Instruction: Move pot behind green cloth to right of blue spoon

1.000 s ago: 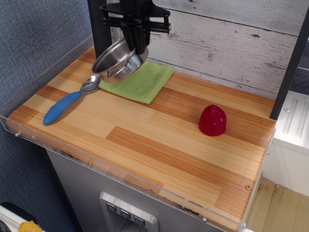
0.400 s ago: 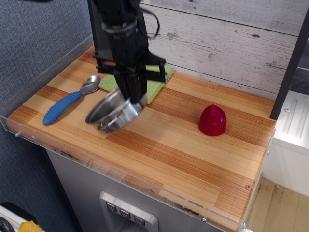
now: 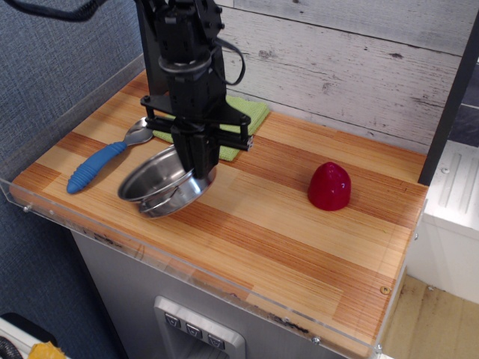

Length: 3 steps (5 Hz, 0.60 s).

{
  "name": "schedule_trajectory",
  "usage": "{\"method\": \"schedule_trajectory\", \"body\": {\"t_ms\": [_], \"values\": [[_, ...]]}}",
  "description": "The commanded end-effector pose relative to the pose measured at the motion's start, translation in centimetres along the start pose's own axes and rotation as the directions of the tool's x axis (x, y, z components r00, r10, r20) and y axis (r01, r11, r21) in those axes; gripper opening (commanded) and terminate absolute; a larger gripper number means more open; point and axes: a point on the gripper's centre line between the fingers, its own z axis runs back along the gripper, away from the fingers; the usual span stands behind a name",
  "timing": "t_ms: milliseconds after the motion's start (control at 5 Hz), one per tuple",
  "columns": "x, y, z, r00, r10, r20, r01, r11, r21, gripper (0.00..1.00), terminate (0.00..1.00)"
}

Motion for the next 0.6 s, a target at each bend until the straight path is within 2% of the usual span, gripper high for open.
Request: {"method": "schedule_trajectory", "body": {"t_ms": [0, 200, 400], "values": [[-2.3, 1.6, -1.1, 0.999, -0.012, -0.037, 0.010, 0.999, -0.045, 0.00, 0.00], [-2.7, 0.8, -1.5, 0.998, -0.050, -0.041, 0.047, 0.996, -0.071, 0.00, 0.00], [-2.2, 0.5, -1.6, 0.994, -0.089, -0.059, 0.084, 0.993, -0.079, 1.00, 0.00]]}}
